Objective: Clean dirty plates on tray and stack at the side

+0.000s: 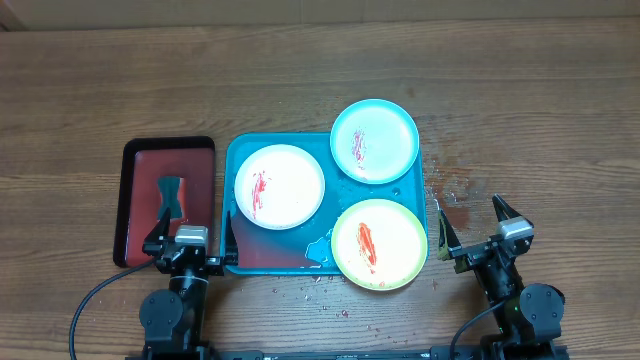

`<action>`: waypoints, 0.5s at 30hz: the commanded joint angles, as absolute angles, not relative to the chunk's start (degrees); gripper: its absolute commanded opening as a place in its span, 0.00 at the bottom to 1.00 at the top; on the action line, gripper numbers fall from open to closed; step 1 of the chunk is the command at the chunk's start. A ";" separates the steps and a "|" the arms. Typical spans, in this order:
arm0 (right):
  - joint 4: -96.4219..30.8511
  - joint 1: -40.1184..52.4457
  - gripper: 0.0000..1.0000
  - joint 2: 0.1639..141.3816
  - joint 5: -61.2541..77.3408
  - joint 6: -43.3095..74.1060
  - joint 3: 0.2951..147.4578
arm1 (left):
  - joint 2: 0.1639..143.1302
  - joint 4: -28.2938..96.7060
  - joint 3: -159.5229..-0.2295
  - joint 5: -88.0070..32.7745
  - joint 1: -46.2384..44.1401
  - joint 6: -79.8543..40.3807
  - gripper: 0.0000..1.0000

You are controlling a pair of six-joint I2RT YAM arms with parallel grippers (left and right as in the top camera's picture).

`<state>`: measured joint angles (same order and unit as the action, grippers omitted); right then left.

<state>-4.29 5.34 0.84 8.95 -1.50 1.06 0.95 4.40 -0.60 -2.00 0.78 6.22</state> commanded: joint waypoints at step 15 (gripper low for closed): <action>-3.97 5.63 1.00 0.16 8.60 -1.74 0.45 | 0.25 4.29 -0.27 -2.81 0.69 6.85 1.00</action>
<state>-4.27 5.34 0.84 8.95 -1.50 1.06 0.95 4.40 -0.60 -2.00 0.78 6.22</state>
